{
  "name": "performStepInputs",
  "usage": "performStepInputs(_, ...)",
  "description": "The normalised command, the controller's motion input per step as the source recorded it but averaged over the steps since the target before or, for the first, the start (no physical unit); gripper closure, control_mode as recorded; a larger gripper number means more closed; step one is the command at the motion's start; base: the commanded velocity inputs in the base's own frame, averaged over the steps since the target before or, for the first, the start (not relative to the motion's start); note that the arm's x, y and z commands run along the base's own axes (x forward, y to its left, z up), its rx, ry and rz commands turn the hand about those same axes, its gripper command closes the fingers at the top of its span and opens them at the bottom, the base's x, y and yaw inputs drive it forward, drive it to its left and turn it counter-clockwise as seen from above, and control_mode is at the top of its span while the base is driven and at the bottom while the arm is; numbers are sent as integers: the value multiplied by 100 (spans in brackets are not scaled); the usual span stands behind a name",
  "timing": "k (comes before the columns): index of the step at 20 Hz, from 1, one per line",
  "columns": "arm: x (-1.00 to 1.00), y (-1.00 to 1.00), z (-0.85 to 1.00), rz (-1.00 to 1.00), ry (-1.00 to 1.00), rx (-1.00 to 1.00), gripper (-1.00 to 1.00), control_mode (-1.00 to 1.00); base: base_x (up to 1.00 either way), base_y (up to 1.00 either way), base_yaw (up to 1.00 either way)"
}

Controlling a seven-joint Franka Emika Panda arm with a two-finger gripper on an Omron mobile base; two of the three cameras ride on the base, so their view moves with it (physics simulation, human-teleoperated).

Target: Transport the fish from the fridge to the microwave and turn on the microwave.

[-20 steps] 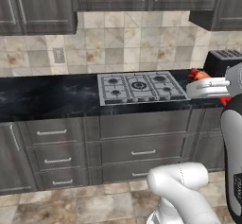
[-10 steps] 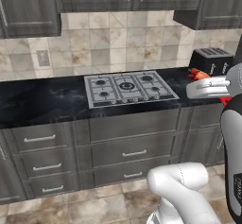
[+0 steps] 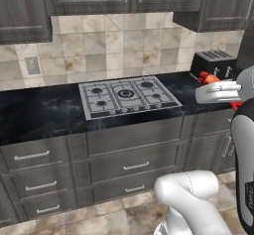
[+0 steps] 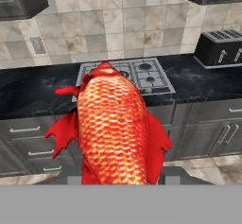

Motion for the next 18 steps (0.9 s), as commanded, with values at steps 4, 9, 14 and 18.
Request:
performStepInputs(4,0,0,0,0,0,0,100,100,30,0,-17)
performStepInputs(9,0,0,0,0,0,0,100,100,0,-3,-24)
performStepInputs(14,0,0,0,0,0,0,100,100,0,-3,-31)
performStepInputs(18,0,0,0,0,0,0,100,100,0,-11,-33)
